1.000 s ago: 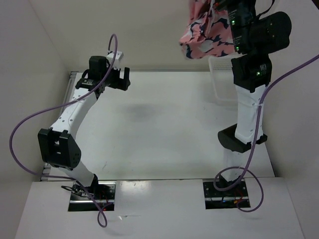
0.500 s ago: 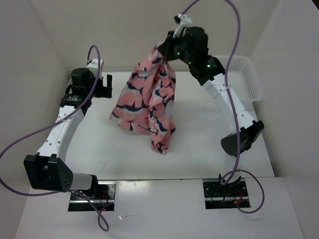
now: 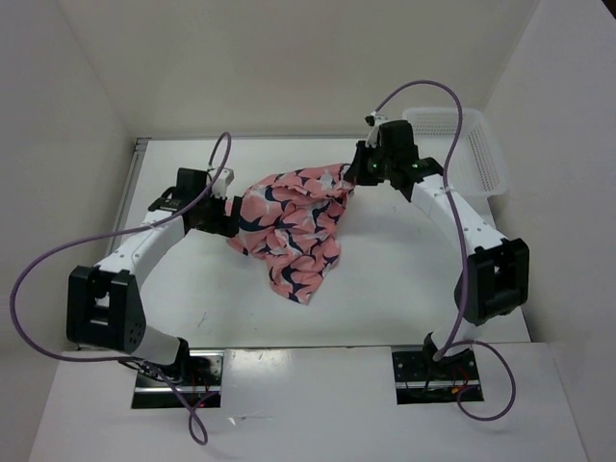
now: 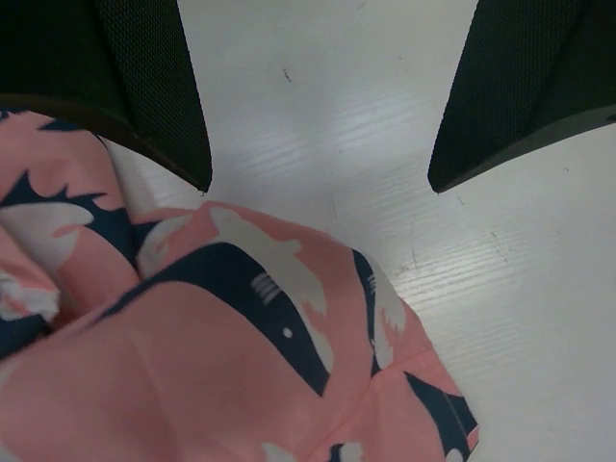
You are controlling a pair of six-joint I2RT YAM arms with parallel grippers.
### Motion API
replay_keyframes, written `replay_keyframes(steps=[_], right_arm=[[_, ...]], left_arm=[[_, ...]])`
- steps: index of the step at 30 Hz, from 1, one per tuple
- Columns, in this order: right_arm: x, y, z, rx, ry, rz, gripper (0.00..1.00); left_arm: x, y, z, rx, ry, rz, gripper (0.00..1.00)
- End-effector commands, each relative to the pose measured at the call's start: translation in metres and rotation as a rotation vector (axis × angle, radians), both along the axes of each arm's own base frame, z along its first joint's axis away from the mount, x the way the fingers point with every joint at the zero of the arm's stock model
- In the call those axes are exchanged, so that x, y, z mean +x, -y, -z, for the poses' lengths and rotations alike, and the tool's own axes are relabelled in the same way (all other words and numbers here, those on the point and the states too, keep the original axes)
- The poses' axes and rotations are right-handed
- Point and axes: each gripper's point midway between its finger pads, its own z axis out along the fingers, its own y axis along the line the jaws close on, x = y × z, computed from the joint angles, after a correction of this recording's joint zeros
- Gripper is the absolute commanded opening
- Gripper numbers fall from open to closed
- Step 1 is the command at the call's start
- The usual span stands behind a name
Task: Fold and stack the shorts
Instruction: Move the shorts to the center of the board
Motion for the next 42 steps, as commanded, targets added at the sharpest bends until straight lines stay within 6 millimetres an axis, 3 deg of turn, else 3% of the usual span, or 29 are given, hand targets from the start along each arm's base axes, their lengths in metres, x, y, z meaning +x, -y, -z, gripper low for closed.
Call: replay_keyframes(steps=[1, 2, 4, 6, 8, 9, 10, 11, 14, 17, 19, 23, 28, 32, 34, 37, 40, 41, 42], right_arm=[[-0.010, -0.006, -0.061, 0.064, 0.207, -0.082, 0.00], [-0.012, 0.000, -0.060, 0.052, 0.208, -0.088, 0.00], [-0.017, 0.009, -0.065, 0.044, 0.221, -0.093, 0.00], [-0.019, 0.021, -0.066, 0.042, 0.224, -0.086, 0.00], [-0.025, 0.032, -0.065, 0.034, 0.223, -0.080, 0.00], [-0.026, 0.037, -0.065, 0.015, 0.238, -0.082, 0.00], [-0.028, 0.041, -0.063, 0.013, 0.237, -0.086, 0.00], [-0.031, 0.040, -0.068, 0.014, 0.256, -0.103, 0.00], [-0.037, 0.040, -0.059, -0.003, 0.247, -0.133, 0.00], [-0.042, 0.040, -0.052, -0.013, 0.241, -0.152, 0.00], [-0.044, 0.039, -0.051, -0.019, 0.237, -0.166, 0.00], [-0.047, 0.039, -0.047, -0.023, 0.224, -0.179, 0.00], [-0.050, 0.040, -0.036, -0.027, 0.184, -0.180, 0.00], [-0.050, 0.041, -0.034, -0.041, 0.181, -0.179, 0.00], [-0.049, 0.041, -0.030, -0.042, 0.172, -0.179, 0.00], [-0.047, 0.044, -0.032, -0.035, 0.176, -0.165, 0.00], [-0.045, 0.048, -0.032, -0.036, 0.176, -0.156, 0.00], [-0.043, 0.047, -0.033, -0.036, 0.176, -0.155, 0.00], [-0.043, 0.047, -0.033, -0.036, 0.176, -0.155, 0.00]], left_arm=[[0.033, -0.013, 0.007, 0.060, 0.075, -0.060, 1.00], [0.049, -0.016, 0.000, 0.074, 0.116, -0.080, 1.00], [0.064, -0.014, 0.008, 0.077, 0.097, -0.080, 1.00], [0.094, -0.019, -0.004, 0.049, 0.117, -0.091, 1.00], [0.106, -0.030, -0.009, 0.035, 0.080, -0.109, 1.00], [0.123, -0.027, -0.021, -0.009, 0.088, -0.087, 1.00], [0.126, -0.027, -0.024, -0.034, 0.075, -0.077, 1.00], [0.122, -0.033, -0.022, -0.057, 0.034, -0.080, 1.00], [0.111, -0.014, -0.017, -0.144, -0.082, -0.012, 1.00], [0.100, 0.003, 0.008, -0.255, -0.276, 0.035, 1.00], [0.093, 0.020, 0.011, -0.354, -0.356, 0.081, 1.00], [0.109, 0.032, 0.029, -0.270, -0.299, 0.101, 1.00], [0.130, 0.022, 0.070, -0.206, -0.299, 0.062, 1.00], [0.129, 0.033, 0.087, -0.139, -0.301, 0.071, 1.00], [0.120, 0.039, 0.103, -0.112, -0.332, 0.078, 1.00], [0.112, 0.044, 0.122, -0.108, -0.365, 0.088, 0.92], [0.104, 0.049, 0.134, -0.137, -0.404, 0.103, 0.61], [0.103, 0.052, 0.133, -0.150, -0.406, 0.110, 0.44], [0.106, 0.057, 0.132, -0.180, -0.398, 0.128, 0.35]])
